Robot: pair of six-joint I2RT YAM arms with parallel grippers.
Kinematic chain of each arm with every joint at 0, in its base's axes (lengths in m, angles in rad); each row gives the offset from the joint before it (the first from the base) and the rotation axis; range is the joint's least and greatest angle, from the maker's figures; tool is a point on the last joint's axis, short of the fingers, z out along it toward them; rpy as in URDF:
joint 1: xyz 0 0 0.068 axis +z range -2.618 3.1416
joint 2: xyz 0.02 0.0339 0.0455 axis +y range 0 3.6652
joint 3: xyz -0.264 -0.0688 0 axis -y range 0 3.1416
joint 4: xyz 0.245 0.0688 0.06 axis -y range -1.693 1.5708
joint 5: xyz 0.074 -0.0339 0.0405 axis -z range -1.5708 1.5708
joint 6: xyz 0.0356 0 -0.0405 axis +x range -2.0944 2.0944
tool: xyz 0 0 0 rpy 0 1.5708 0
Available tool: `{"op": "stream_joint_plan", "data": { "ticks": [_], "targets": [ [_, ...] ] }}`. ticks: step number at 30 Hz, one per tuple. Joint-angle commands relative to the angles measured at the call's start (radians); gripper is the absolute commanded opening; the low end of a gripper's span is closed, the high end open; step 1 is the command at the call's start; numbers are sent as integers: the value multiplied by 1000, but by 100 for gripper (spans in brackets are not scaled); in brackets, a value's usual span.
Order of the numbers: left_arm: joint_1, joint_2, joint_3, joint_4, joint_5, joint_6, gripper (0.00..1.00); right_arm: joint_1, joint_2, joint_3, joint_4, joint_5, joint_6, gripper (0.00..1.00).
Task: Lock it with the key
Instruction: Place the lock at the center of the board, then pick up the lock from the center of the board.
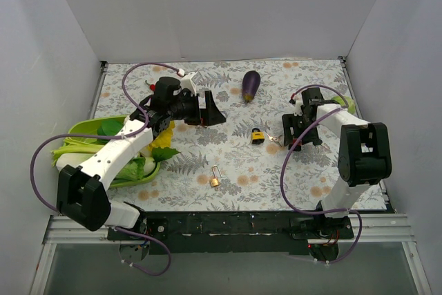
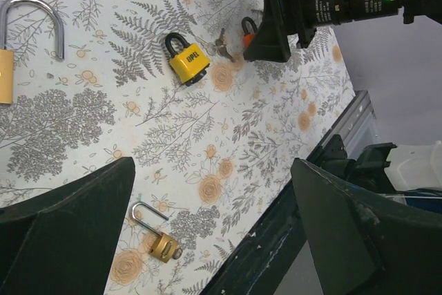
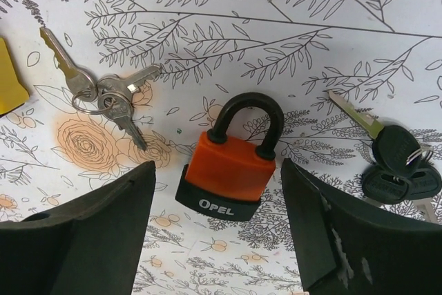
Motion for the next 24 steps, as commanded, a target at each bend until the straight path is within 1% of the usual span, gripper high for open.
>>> {"op": "stream_joint_plan", "data": {
  "ticks": [1, 2, 3, 5, 6, 7, 8, 9, 10, 12, 13, 15, 16, 18, 19, 22, 24],
  "targets": [
    [4, 16, 61, -60, -27, 99, 98, -3, -24, 58, -36, -29, -8, 81],
    [4, 16, 72, -75, -6, 129, 98, -3, -31, 64, -42, -33, -12, 81],
    [4, 8, 73, -80, 17, 211, 98, -2, -53, 69, -45, -44, -18, 82],
    [4, -9, 63, -92, 98, 303, 98, -3, -76, 89, -56, -70, -52, 83],
    [4, -16, 61, -105, 134, 434, 98, -2, -100, 97, -62, -81, -63, 84],
    [4, -27, 62, -126, 198, 505, 98, -2, -111, 115, -80, -93, -75, 85],
    [2, -32, 65, -188, 224, 597, 98, 0, -123, 123, -88, -117, -99, 86],
    [4, -35, 69, -229, 252, 776, 98, -2, -145, 132, -100, -131, -110, 91],
    [4, -44, 69, -328, 305, 899, 98, -2, -154, 144, -125, -147, -123, 92],
    [-1, -49, 61, -445, 341, 1123, 98, 0, -180, 175, -148, -199, -161, 93],
    [-4, -52, 53, -538, 344, 1366, 98, 0, -186, 184, -155, -217, -173, 94],
    [-10, -52, 27, -595, 349, 1536, 98, -2, -203, 204, -181, -282, -207, 95],
    [-15, -47, 23, -643, 352, 1671, 98, 0, -209, 206, -189, -300, -212, 95],
    [-50, -12, 21, -687, 341, 1809, 95, 0, -225, 203, -194, -348, -218, 95],
    [-67, 6, 24, -724, 329, 1913, 94, -2, -228, 200, -197, -357, -213, 95],
    [-146, 66, 15, -726, 280, 2000, 88, -5, -249, 172, -192, -383, -178, 96],
    [-200, 98, 4, -715, 248, 2068, 87, -17, -269, 151, -180, -424, -160, 97]
  ]
}}
